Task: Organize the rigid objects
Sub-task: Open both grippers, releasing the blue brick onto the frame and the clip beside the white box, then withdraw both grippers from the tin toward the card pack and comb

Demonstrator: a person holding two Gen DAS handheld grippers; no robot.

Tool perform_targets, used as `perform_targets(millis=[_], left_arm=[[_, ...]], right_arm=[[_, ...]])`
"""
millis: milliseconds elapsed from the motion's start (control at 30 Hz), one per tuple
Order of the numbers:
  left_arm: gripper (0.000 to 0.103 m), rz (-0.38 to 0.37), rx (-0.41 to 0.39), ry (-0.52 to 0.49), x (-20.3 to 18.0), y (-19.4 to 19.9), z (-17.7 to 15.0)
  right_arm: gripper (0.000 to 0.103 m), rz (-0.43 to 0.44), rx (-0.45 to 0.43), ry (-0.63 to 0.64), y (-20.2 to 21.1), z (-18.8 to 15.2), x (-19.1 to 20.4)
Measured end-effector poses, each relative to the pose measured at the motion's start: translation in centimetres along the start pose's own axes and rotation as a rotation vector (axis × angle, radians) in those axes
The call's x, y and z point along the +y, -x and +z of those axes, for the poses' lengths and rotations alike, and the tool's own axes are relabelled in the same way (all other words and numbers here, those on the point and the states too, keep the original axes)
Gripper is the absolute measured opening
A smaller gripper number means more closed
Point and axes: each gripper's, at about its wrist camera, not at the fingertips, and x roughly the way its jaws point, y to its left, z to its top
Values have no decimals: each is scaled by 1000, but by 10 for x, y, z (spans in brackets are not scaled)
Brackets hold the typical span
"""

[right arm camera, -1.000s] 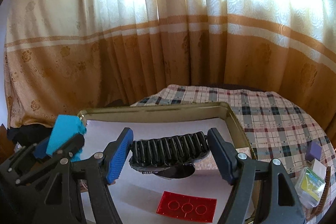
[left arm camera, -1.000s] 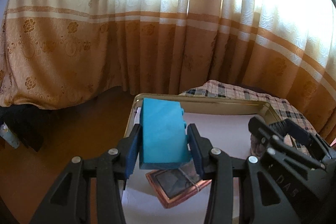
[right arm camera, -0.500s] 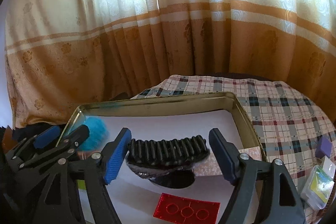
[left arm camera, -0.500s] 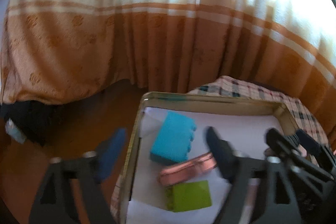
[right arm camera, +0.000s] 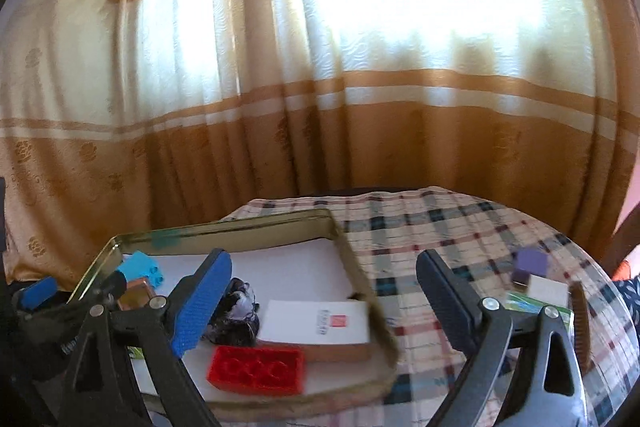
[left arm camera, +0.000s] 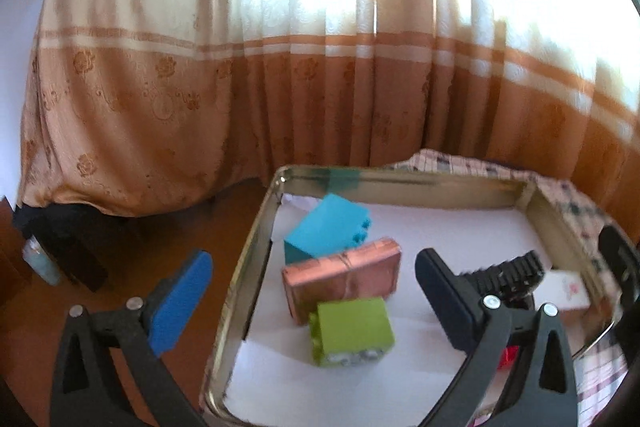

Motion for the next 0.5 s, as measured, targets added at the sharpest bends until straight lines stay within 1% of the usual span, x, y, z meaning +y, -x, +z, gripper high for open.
perform_targets(millis=[33, 167, 267, 367, 500], left_arm=[[103, 0, -1, -2, -2, 1, 0], [103, 13, -13, -5, -6, 7, -2], [103, 32, -2, -15, -8, 5, -3], [103, 41, -6, 8, -4, 7, -4], [103, 35, -5, 47, 4, 7, -5]], right_arm=[[95, -21, -5, 4, 0, -1, -2], [95, -40, 8, 9, -3, -3, -3], [95, -33, 16, 51, -5, -5, 4], [95, -26, 15, 90, -4, -7, 10], [95, -9, 9, 107, -2, -8, 12]])
